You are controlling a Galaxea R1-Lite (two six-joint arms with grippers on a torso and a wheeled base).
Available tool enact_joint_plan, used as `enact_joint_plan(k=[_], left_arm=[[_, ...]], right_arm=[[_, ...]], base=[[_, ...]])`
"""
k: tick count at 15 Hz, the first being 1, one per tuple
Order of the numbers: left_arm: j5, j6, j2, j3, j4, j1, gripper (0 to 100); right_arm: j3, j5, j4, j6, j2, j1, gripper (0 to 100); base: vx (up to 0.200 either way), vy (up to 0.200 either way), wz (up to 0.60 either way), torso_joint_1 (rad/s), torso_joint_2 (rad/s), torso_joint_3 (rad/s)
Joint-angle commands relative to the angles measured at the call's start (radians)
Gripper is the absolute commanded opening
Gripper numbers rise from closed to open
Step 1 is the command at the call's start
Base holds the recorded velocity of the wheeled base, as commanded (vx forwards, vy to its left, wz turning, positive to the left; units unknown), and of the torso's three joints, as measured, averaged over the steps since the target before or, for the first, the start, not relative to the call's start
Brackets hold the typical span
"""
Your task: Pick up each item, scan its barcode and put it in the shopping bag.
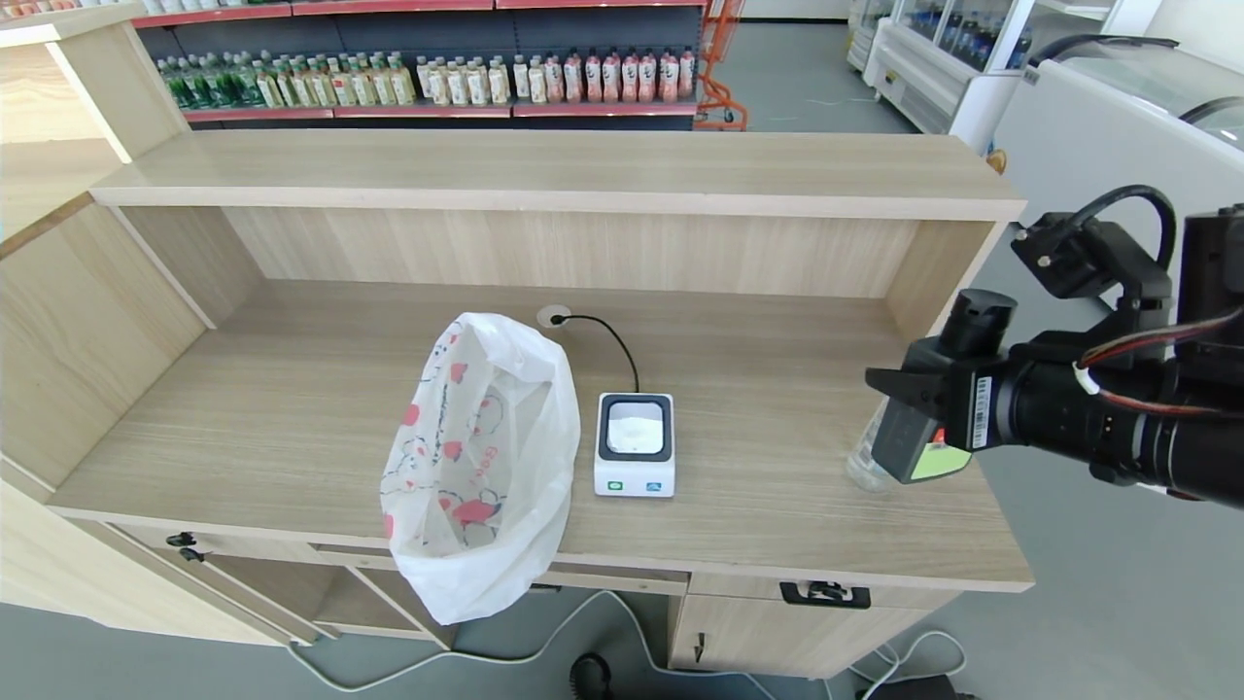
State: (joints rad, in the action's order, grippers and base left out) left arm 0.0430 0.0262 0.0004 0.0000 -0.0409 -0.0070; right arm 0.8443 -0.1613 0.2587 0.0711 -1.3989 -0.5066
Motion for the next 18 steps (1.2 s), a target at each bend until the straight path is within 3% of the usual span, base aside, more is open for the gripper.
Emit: enact_joint_plan(k=[1, 8, 12, 18], left_arm=[[0.0, 0.001, 0.0, 0.0, -0.001, -0.001, 100], [0.0, 0.001, 0.0, 0.0, -0.001, -0.001, 100], [0.0, 0.001, 0.0, 0.0, -0.001, -0.001, 100], [0.0, 0.001, 0.0, 0.0, -0.001, -0.001, 100]], right_arm=[[0.004, 0.0, 0.039, 0.003, -0.031, -0.013, 0], [0.068, -0.142, 0.132, 0.046, -0.189, -0.016, 0], [0.159, -0.239, 0.128, 0.101, -0.307, -0.021, 0], [0.168, -0.281, 0.126, 0.162, -0.4, -0.021, 0]], base=[[0.0, 0.2, 0.0, 0.007, 0.0, 0.002], [0.0, 0.2, 0.0, 0.003, 0.0, 0.002], [0.0, 0.0, 0.0, 0.0, 0.0, 0.0], [0.0, 0.0, 0.0, 0.0, 0.0, 0.0]])
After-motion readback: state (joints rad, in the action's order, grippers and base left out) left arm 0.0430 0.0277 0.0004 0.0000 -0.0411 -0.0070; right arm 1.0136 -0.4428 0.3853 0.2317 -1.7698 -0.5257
